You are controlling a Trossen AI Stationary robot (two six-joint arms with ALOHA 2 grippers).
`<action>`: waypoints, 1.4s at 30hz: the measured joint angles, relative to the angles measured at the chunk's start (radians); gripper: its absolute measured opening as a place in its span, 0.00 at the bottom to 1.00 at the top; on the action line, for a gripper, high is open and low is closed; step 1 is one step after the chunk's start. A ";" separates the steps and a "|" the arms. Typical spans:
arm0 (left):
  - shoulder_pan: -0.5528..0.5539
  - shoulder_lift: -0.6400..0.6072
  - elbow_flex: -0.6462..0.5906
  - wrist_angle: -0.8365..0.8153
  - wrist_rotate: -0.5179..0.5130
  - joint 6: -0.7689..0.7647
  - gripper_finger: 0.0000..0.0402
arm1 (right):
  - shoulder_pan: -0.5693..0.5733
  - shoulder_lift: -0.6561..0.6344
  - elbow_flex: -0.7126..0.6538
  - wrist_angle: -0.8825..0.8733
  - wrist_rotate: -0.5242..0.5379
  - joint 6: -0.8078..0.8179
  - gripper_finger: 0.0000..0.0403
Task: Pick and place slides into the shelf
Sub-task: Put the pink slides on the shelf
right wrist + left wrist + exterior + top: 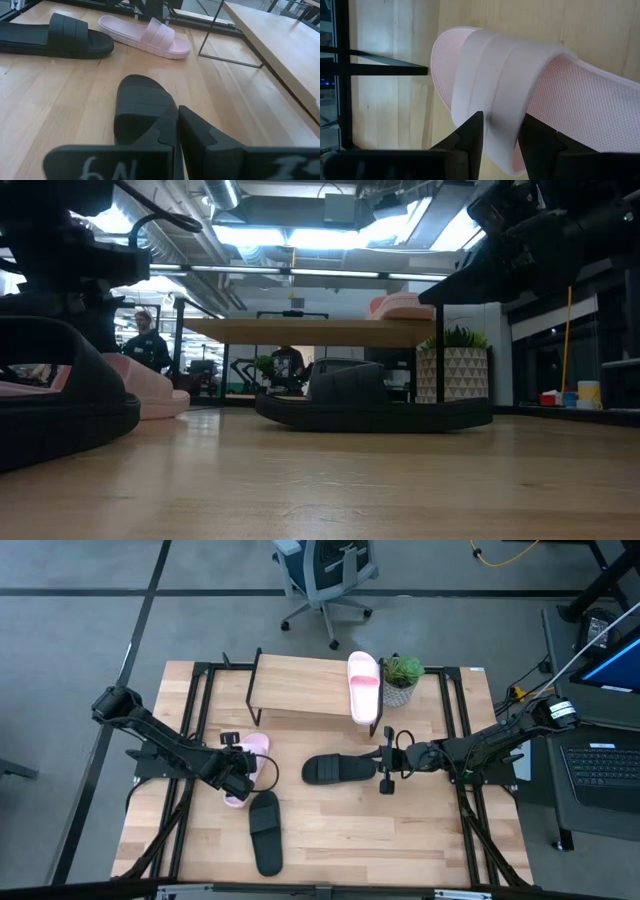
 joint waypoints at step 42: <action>-0.002 -0.013 0.074 0.011 0.030 0.015 0.01 | 0.000 0.000 0.011 0.014 0.000 0.006 0.05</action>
